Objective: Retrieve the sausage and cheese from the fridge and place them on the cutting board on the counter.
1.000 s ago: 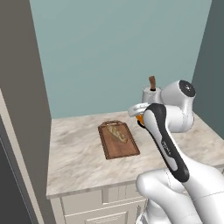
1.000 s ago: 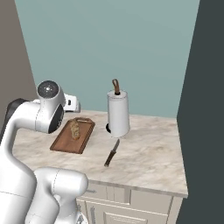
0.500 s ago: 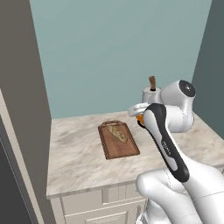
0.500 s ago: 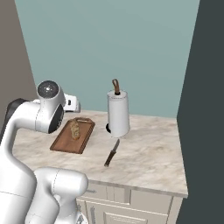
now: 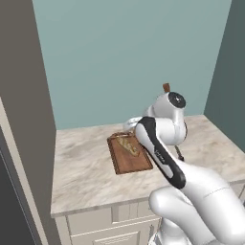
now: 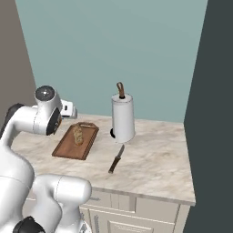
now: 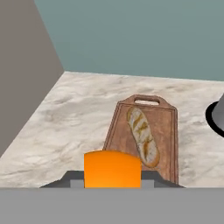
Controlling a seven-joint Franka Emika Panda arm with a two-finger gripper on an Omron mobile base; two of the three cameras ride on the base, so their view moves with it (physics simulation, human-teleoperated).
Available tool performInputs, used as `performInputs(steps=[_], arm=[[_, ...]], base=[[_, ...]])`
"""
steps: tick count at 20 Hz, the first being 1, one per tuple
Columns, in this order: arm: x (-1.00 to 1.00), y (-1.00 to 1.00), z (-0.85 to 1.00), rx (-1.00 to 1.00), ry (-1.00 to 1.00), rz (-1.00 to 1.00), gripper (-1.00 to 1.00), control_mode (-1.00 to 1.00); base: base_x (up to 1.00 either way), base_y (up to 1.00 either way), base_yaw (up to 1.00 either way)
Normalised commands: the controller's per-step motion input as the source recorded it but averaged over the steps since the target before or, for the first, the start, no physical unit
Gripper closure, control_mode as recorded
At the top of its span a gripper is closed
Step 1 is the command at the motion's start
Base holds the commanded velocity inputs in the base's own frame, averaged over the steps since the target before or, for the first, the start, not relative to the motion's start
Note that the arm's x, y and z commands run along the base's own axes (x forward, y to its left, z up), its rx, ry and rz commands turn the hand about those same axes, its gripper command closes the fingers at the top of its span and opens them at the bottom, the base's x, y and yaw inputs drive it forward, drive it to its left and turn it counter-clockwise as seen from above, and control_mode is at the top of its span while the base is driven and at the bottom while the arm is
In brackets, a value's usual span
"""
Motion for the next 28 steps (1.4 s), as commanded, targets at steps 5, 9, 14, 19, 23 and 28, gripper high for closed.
performInputs(steps=[5,9,14,19,23,28], arm=[[0.68,0.3,-0.61,-0.04,0.22,0.0,1.0,-1.0],[0.35,-0.08,-0.76,-0.01,0.08,0.0,1.0,-1.0],[0.34,-0.17,-0.62,-0.02,0.0,0.0,1.0,-1.0],[0.42,0.05,-0.54,-0.03,0.02,0.0,1.0,-1.0],[0.27,0.11,-0.58,-0.05,0.02,0.0,1.0,-1.0],[0.03,0.01,-0.28,-0.03,0.03,0.0,1.0,-1.0]], base=[[0.0,0.0,0.0],[0.0,0.0,0.0],[0.0,0.0,0.0],[0.0,0.0,0.0],[0.0,0.0,0.0],[0.0,0.0,0.0]])
